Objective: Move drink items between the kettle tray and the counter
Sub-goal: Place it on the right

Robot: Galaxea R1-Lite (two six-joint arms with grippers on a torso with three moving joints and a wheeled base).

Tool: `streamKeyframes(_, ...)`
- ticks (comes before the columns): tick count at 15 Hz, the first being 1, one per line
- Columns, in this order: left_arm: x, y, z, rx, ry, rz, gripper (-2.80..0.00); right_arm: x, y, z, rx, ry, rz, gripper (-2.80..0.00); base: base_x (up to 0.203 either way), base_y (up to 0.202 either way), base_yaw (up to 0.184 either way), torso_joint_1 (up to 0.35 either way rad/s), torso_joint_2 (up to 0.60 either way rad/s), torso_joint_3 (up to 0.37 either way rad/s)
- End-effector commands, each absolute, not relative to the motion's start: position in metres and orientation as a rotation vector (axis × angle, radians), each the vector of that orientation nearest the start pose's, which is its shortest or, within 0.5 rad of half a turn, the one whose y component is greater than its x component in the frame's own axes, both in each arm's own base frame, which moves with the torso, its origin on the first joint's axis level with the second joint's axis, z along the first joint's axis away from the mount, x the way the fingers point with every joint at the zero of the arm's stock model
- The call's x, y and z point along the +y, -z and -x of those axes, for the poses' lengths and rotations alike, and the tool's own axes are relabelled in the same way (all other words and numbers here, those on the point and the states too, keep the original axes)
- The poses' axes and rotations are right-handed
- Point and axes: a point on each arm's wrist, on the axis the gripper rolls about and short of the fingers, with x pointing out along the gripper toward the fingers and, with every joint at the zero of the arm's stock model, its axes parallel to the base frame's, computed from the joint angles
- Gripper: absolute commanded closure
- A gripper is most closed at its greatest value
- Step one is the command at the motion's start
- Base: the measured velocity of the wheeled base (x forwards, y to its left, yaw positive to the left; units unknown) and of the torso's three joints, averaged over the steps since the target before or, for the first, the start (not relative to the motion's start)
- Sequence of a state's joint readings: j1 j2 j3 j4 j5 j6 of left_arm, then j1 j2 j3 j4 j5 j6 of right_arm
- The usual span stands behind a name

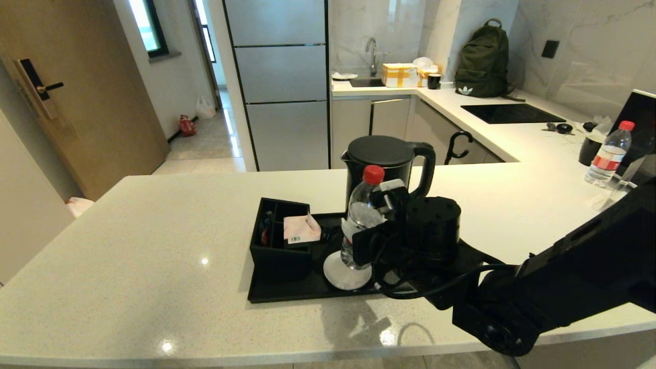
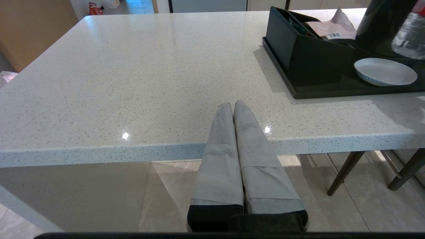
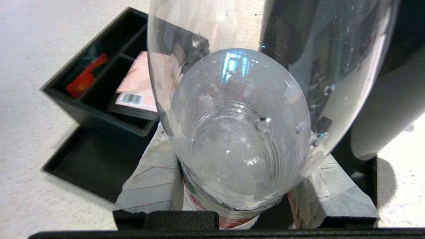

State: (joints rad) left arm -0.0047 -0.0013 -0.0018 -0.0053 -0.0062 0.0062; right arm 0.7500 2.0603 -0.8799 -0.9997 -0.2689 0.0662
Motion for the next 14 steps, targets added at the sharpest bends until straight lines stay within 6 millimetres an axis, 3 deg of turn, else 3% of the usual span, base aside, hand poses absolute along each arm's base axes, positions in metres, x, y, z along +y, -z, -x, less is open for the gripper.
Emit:
streamKeyframes(1, 0.000, -0.076, 0.023, -0.006, 0.011, -0.006, 0.00, 0.245, -0.135, -0.270, 0.128, -0.443, 0.002, 0.00, 0.000, 0.000, 0.000, 0.000, 0.00, 0.000)
streamKeyframes(3, 0.000, -0.077, 0.023, -0.008, 0.011, -0.006, 0.00, 0.238, -0.141, -0.266, 0.124, -0.409, 0.002, 0.00, 0.000, 0.000, 0.000, 0.000, 0.00, 0.000)
streamKeyframes(4, 0.000, -0.077, 0.023, -0.008, 0.011, -0.006, 0.00, 0.226, -0.154, -0.263, 0.108, -0.372, -0.008, 0.00, 0.000, 0.000, 0.000, 0.000, 0.00, 0.000)
streamKeyframes(8, 0.000, -0.077, 0.023, -0.008, 0.011, -0.006, 0.00, 0.172, -0.161, -0.283, 0.137, -0.079, 0.004, 0.00, 0.000, 0.000, 0.000, 0.000, 0.00, 0.000)
streamKeyframes(12, 0.000, -0.077, 0.023, -0.008, 0.011, -0.006, 0.00, 0.102, -0.145, -0.298, 0.208, 0.236, 0.004, 0.00, 0.000, 0.000, 0.000, 0.000, 0.00, 0.000)
streamKeyframes(14, 0.000, -0.076, 0.023, -0.006, 0.011, -0.006, 0.00, 0.087, -0.133, -0.302, 0.235, 0.301, -0.038, 0.00, 0.000, 0.000, 0.000, 0.000, 0.00, 0.000)
